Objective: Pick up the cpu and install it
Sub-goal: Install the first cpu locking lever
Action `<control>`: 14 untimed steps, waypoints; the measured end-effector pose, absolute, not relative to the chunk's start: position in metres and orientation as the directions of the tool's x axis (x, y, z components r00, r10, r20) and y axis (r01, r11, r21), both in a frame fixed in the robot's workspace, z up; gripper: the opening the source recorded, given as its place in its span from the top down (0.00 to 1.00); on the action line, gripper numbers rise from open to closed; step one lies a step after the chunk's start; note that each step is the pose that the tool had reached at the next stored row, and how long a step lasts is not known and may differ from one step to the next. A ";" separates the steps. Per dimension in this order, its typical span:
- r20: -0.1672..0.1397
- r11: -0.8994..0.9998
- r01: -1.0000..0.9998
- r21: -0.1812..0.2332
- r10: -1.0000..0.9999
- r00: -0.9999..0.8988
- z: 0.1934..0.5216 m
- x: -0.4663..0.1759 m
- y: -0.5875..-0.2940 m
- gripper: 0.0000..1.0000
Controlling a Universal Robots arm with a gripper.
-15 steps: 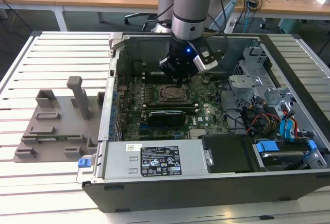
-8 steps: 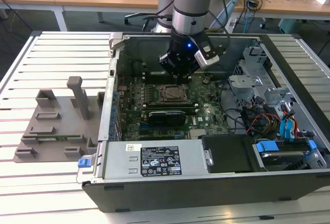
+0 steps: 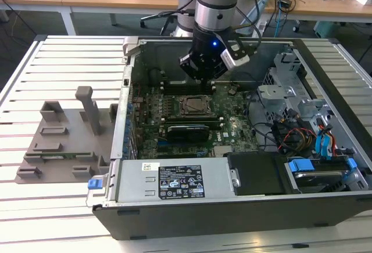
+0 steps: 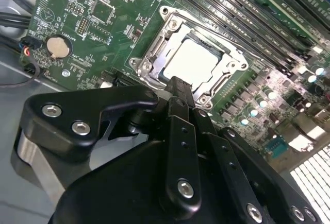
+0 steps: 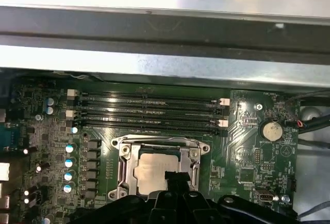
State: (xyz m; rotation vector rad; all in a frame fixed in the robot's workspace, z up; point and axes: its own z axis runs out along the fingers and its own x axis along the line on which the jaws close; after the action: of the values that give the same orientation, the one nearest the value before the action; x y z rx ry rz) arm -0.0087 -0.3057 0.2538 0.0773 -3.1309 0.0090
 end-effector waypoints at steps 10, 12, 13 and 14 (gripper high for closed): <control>0.010 0.999 -0.049 -0.011 -0.049 -0.999 0.279 -0.009 -0.306 0.89; 0.010 0.999 -0.049 -0.012 -0.049 -0.999 0.282 -0.009 -0.306 0.89; 0.010 0.999 -0.049 -0.011 -0.049 -0.999 0.283 -0.009 -0.306 0.89; 0.010 0.999 -0.049 -0.011 -0.049 -0.999 0.283 -0.009 -0.306 0.89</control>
State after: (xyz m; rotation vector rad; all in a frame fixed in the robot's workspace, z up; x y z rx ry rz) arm -0.0087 -0.3057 0.2832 0.0772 -3.1307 0.0182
